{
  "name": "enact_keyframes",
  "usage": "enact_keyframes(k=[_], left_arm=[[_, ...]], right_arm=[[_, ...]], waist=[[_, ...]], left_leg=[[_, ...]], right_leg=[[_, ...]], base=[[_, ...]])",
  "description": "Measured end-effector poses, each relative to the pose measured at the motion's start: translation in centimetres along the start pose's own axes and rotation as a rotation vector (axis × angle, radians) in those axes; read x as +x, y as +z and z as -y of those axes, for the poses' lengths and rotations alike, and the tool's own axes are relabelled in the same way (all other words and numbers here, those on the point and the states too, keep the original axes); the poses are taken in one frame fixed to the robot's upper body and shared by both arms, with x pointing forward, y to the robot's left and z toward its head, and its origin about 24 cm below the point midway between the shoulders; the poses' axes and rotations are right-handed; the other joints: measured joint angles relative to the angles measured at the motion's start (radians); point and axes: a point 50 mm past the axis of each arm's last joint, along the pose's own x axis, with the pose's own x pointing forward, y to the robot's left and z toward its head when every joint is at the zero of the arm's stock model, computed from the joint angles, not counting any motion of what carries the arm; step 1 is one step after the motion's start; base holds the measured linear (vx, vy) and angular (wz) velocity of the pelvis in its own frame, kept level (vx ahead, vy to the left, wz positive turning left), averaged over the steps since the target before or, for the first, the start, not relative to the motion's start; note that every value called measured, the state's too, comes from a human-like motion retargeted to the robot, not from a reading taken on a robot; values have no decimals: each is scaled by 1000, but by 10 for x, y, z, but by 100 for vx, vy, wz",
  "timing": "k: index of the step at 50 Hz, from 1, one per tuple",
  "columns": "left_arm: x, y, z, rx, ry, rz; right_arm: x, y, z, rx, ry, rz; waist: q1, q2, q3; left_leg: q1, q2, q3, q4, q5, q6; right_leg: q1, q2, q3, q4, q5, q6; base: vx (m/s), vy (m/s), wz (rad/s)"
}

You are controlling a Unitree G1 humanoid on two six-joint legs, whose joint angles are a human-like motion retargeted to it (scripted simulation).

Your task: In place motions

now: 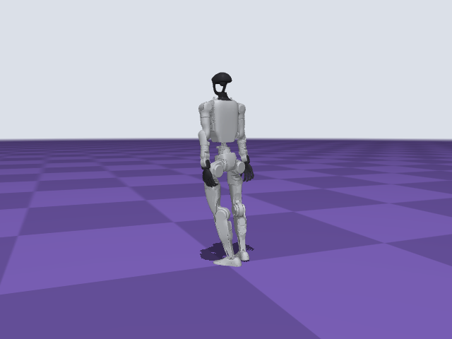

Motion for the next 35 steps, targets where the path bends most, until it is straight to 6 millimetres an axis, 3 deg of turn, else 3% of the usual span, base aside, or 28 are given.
enact_keyframes(k=[3,7,10,14,19,25,30,35], left_arm=[[0,-9,-2,-55,13,-3],[0,-18,-3,-87,-1,-20],[-1,-20,-6,-65,-11,-37],[-1,-36,-2,-53,-35,-110],[-4,-65,1,-42,-80,-204],[-7,-80,-4,-24,-61,-260],[-6,-73,-5,-75,-56,-229],[-5,-59,-9,-75,-40,-190]], right_arm=[[-5,19,3,-13,-7,50],[-17,62,5,-27,-12,177],[-33,101,8,-23,4,318],[-55,143,11,-24,1,469],[-76,177,7,-26,24,618],[-85,186,12,-65,-3,646],[-76,173,13,-43,2,594],[-60,151,8,-4,35,513]], waist=[[8,-9,20],[-1,-27,53],[75,-68,115],[159,-85,162],[206,-91,171],[231,-90,167],[203,-78,141],[152,-68,119]], left_leg=[[-38,27,11,106,28,-3],[-177,73,-32,388,249,-21],[-324,133,-8,681,358,59],[-491,198,-4,985,223,98],[-666,180,-52,1195,167,95],[-691,178,-42,1222,162,86],[-571,165,-27,1059,175,81],[-350,89,-53,726,208,42]], right_leg=[[7,-10,11,2,3,-3],[5,-39,-8,3,4,2],[17,-55,24,1,12,-2],[28,-41,48,-9,20,-33],[17,-52,66,4,18,-55],[20,-62,52,7,11,-61],[24,-63,8,2,3,-50],[38,-67,-34,-2,-3,-27]], base=[[-17,16,-10],[-23,15,26],[-31,7,-38],[-16,10,-38],[-7,8,-15],[0,0,13],[5,-5,43],[9,-9,40]])
